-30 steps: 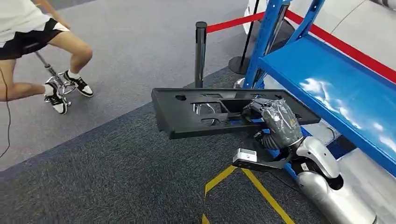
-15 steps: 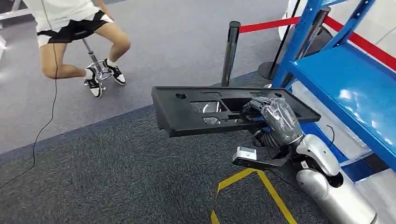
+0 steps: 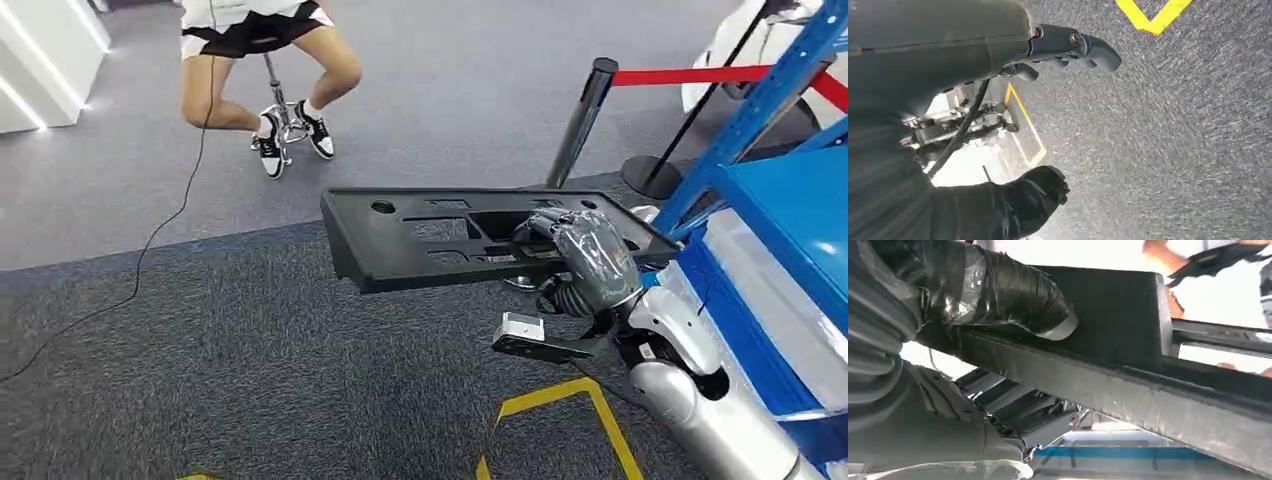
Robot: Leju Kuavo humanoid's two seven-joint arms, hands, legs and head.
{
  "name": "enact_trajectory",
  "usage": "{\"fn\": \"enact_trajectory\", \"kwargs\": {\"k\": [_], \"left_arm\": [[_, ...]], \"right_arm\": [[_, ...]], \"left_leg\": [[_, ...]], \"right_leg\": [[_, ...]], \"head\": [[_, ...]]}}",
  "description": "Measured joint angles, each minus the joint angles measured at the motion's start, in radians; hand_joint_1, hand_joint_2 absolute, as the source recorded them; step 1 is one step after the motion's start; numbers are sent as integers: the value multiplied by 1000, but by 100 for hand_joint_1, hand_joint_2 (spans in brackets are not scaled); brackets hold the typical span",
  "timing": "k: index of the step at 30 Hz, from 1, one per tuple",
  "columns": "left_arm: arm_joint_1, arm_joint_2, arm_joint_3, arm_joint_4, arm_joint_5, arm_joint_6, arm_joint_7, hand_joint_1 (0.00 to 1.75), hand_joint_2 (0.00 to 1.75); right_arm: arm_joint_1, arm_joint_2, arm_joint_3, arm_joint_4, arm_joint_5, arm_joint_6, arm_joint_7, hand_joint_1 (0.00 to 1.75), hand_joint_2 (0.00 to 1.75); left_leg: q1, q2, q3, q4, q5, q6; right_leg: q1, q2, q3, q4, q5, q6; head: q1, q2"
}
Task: Take the parts from the cabinet and place them on the table.
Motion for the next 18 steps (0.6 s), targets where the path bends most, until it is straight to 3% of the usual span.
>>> {"fn": "enact_trajectory", "kwargs": {"k": [1,2,3,4,7,8,9,10,12,13,14,15,17,18], "left_arm": [[0,0,0,0,-1,5,0,0,175],[0,0,-1,0,-2,9,-2,0,175],[0,0,-1,0,-3,12,-3,0,175],[-4,0,-1,0,-3,14,-4,0,175],[3,0,-3,0,-9,19,-9,0,175],[4,2,-4,0,-11,22,-9,0,175],[5,1,-6,0,-11,22,-11,0,175],[3,1,-8,0,-12,24,-11,0,175],[1,2,-10,0,-13,27,-12,0,175],[0,2,-10,0,-15,27,-14,0,175],[0,2,-11,0,-19,27,-19,0,175],[1,1,-14,0,-20,27,-24,0,175],[2,2,-17,0,-23,29,-30,0,175],[1,1,-17,0,-24,29,-30,0,175]], "right_arm": [[-1,0,0,0,0,0,1,175,175],[-3,0,0,0,0,1,1,175,175],[-4,0,0,0,0,1,1,175,175],[-5,0,0,1,1,1,2,175,175],[-13,0,4,2,2,3,3,175,175],[-16,2,6,2,2,3,4,175,175],[-18,3,6,2,2,5,5,175,175],[-22,3,6,2,2,5,5,175,175],[-21,3,6,2,2,6,7,175,175],[-21,3,8,3,2,8,7,175,175],[-22,3,10,5,2,8,8,175,175],[-22,3,11,5,2,8,8,175,175],[-24,3,12,5,2,8,8,175,175],[-26,5,12,5,2,8,8,175,175]], "left_leg": [[0,-16,0,6,-1,-1],[0,-30,-2,12,-3,-3],[0,-42,-10,17,-4,-6],[-2,-53,-20,28,-4,-10],[9,-91,-33,19,9,-33],[8,-84,-37,24,5,-35],[2,-22,-46,47,-13,-40],[5,24,-75,107,-53,-49],[13,49,-141,246,-120,-59],[18,52,-169,303,-136,-65],[22,55,-172,313,-130,-69],[27,58,-151,276,-103,-73],[33,84,-58,109,-26,-76],[32,133,-22,35,-18,-76]], "right_leg": [[0,4,37,-82,50,-3],[-1,31,80,-179,101,-7],[-4,84,99,-219,95,-11],[-6,88,100,-245,94,-8],[4,50,99,-244,98,-15],[-11,33,104,-259,107,-22],[-7,21,110,-266,110,-25],[-6,5,111,-268,110,-31],[-2,-22,109,-267,109,-31],[-2,-38,109,-267,108,-30],[-2,-54,109,-267,107,-29],[-2,-67,109,-266,105,-27],[-4,-89,113,-262,99,-19],[-1,-98,116,-260,94,-12]], "head": [[0,0],[0,0],[0,0],[-1,0],[0,0],[0,0],[-3,0],[-6,0],[-6,0],[-6,0],[-6,0],[-6,0],[-6,0],[-6,0]]}}
